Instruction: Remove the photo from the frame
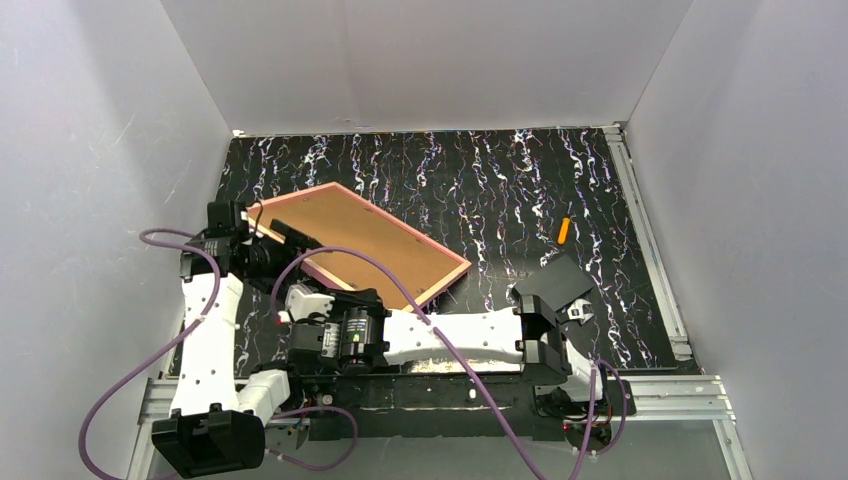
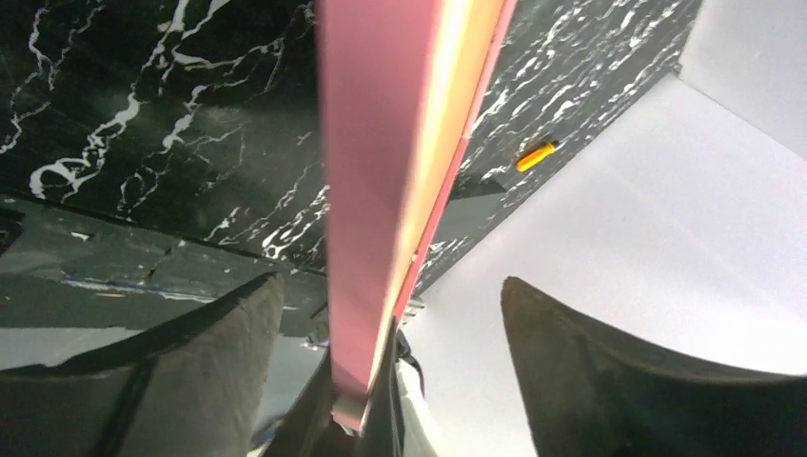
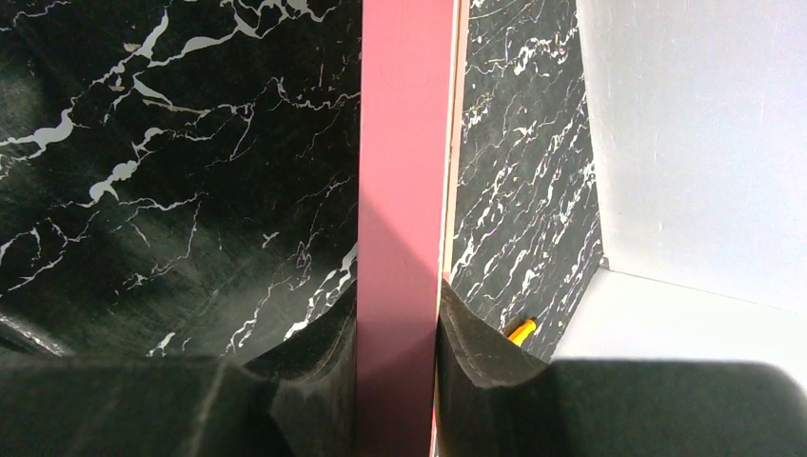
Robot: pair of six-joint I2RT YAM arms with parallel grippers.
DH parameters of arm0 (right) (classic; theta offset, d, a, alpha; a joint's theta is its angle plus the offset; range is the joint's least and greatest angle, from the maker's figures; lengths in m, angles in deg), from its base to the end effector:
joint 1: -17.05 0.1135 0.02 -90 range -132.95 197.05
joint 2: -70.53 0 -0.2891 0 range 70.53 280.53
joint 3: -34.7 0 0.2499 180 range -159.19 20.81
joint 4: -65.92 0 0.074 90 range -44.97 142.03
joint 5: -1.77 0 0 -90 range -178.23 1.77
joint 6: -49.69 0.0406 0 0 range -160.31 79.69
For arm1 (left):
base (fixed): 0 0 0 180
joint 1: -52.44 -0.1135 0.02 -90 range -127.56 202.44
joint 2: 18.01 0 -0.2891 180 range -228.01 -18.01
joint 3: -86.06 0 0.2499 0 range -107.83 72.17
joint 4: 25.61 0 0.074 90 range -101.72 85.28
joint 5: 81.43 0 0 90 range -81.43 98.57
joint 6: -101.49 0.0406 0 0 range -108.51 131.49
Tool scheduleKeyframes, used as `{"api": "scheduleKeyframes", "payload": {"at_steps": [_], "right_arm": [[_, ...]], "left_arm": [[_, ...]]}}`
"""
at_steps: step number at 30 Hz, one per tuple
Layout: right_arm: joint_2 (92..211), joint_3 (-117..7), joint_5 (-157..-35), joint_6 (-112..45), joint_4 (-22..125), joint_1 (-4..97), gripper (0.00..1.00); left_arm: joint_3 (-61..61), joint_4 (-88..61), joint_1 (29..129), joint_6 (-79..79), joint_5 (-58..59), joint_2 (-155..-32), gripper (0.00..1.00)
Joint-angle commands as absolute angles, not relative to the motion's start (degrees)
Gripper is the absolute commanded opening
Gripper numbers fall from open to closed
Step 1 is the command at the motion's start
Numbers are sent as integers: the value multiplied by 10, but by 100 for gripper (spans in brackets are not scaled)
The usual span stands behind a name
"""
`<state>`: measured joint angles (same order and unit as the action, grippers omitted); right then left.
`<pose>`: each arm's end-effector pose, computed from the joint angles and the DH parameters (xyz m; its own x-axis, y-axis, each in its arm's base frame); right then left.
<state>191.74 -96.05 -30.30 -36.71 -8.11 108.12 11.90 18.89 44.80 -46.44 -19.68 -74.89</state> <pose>0.0259 0.4580 0.3159 -0.0169 -0.8783 -0.4778 -0.5377 0.4109 -0.7362 0.1991 0.0073 0.3797 -0.4950 -0.8195 -0.2887 -0.2249 0.4417 -0.8685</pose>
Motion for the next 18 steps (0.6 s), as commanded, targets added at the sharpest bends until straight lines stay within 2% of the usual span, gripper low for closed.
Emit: {"api": "scheduleKeyframes", "payload": {"at_steps": [1,2,8,13,18], "right_arm": [[1851,-957,-304,-397,-55,1068,1],[1843,-956,-317,-395,-55,1064,1],[1787,-971,-407,-367,-66,1020,1],[1727,-967,-532,-336,-62,948,1],[1666,-944,-692,-301,-45,843,1]], "left_arm": [[21,273,447,-416,-182,-764,95],[-14,287,447,-394,-168,-771,98],[-205,396,446,-305,-3,-780,98],[-251,403,446,-275,116,-738,100],[-259,418,446,-255,144,-724,100]]}}
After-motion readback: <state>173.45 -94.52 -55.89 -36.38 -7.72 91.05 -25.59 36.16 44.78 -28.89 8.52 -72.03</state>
